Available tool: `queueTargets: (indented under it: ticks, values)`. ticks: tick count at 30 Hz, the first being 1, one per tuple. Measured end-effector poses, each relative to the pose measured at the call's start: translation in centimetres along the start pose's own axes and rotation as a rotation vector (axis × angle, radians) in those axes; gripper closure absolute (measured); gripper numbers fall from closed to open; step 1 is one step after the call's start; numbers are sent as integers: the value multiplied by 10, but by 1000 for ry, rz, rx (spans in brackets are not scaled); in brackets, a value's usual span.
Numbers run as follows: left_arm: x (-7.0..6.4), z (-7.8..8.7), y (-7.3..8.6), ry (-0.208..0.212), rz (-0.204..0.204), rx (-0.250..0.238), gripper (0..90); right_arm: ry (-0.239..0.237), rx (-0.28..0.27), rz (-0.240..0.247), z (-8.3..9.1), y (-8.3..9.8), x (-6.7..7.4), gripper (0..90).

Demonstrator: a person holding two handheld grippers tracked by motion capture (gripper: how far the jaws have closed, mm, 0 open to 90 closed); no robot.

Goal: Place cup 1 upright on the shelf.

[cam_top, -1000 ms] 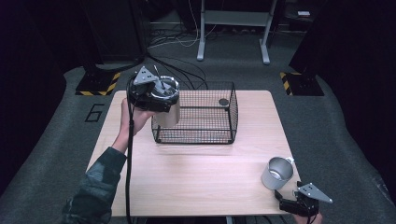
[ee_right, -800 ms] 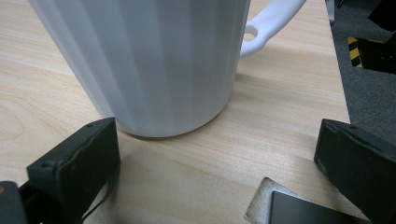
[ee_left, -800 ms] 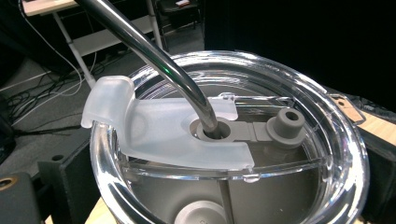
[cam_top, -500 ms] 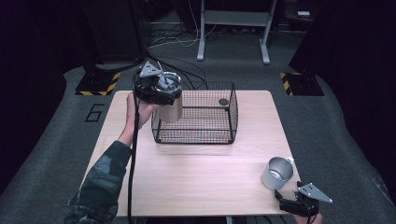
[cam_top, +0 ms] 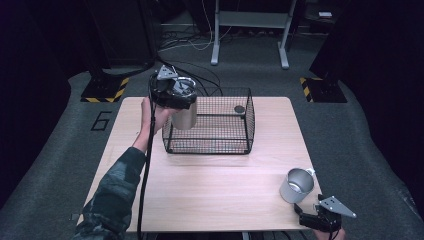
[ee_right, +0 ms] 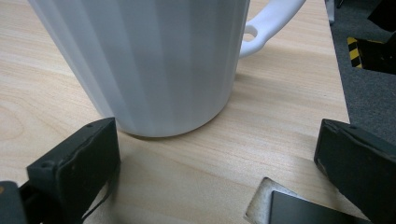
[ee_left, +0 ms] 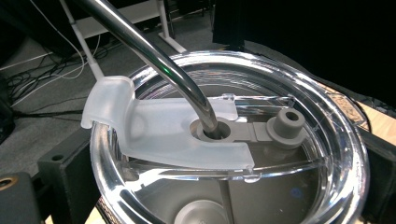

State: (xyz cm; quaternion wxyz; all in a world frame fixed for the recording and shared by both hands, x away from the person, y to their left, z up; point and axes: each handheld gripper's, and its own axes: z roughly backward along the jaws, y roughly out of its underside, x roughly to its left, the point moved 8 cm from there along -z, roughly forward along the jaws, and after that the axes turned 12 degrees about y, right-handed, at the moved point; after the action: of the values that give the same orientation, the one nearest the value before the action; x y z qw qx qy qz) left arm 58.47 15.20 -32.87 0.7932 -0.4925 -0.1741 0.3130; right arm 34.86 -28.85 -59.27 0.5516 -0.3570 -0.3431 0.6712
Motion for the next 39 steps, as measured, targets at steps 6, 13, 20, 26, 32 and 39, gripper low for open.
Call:
queueTargets:
  ticks: [6, 13, 20, 26, 32, 39]
  values:
    - [9, -14, 5, -23, 18, 18, 38, -1, -3, 7, 0, 0, -1, 0]
    - [14, -26, 9, -29, 28, 32, 38, 0, -2, -2, 0, 0, 0, 0]
    - [17, -41, 14, -50, 42, 47, 38, 0, -3, -1, 0, 0, 0, 0]
    - [19, -52, 17, -56, 55, 56, 38, 1, -7, 0, 0, 0, 0, 0]
    - [23, -61, 22, -69, 69, 62, 38, 1, -6, -2, 0, 0, 0, 0]
    - [30, -72, 32, -90, 97, 69, 38, -2, -6, 6, 0, 0, -1, 0]
